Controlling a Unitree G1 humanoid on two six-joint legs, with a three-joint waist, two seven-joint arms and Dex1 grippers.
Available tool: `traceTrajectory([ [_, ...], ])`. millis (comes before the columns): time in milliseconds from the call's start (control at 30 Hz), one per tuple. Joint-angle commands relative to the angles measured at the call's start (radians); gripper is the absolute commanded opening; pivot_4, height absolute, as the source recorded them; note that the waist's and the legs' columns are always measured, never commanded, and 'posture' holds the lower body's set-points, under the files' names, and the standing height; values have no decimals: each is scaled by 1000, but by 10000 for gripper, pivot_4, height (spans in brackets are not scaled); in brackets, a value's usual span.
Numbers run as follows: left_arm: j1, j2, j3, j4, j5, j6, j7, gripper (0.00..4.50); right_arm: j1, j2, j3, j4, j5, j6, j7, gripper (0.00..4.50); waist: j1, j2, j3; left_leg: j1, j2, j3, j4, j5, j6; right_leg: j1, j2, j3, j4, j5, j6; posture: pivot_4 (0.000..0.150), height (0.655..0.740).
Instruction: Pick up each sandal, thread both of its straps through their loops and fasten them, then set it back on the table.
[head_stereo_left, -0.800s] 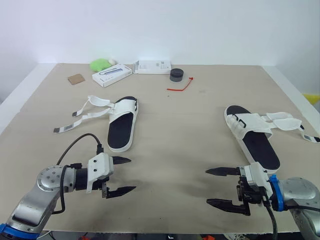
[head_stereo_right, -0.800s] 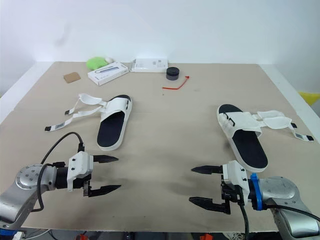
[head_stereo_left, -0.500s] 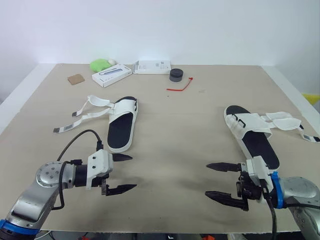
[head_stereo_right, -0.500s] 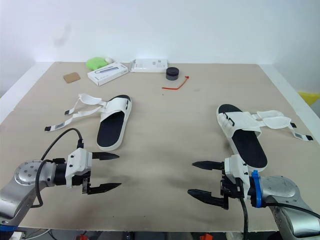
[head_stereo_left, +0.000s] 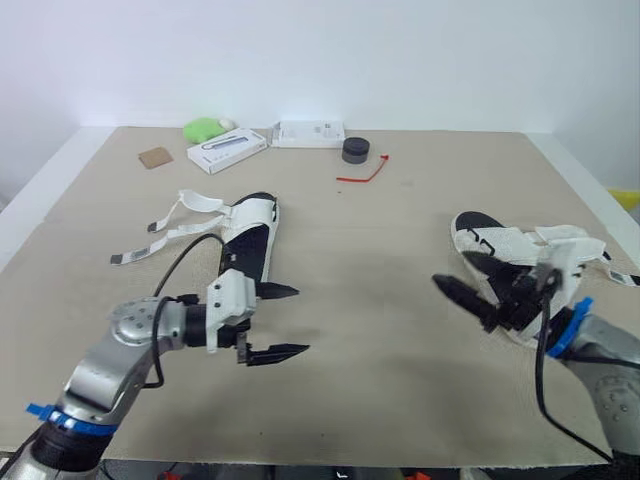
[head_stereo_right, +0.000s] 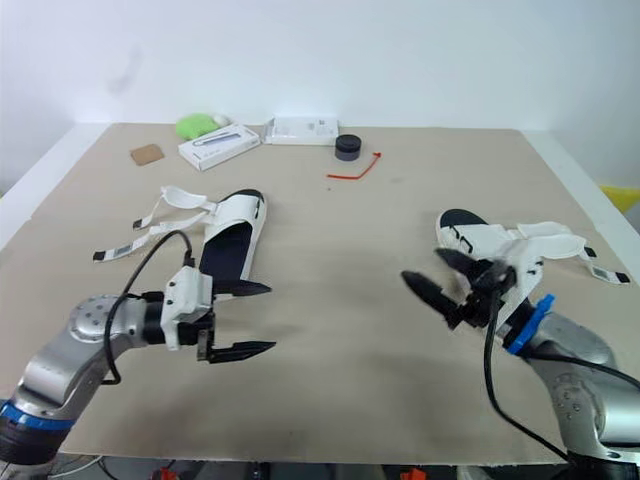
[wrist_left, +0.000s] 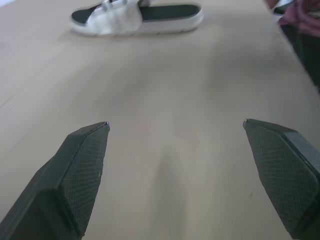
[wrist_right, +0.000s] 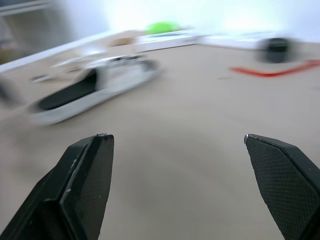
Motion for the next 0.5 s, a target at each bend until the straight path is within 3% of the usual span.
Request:
traceTrajectory([
  [33,-37,-12,-36,9,7,-37,-41,44222,-24,9,-46,0,1,48,-106,45000,0,0,0,0,0,1,0,0,0,0,0,1,0,0,0,1500,7400],
  [167,-140,-59,-105,77,30,-85,-101,44222,-79,40,-76,39,-27,116,-289,45000,0,0,0,0,0,2,-1,0,1,-1,1,2,0,0,0,1500,7400],
  [500,-173,-109,-120,53,9,-45,-95,44222,-29,23,-92,-17,-63,220,-370,45000,-2,1,0,1,1,10,-1,-2,4,-2,3,11,0,1,2,1500,7400],
])
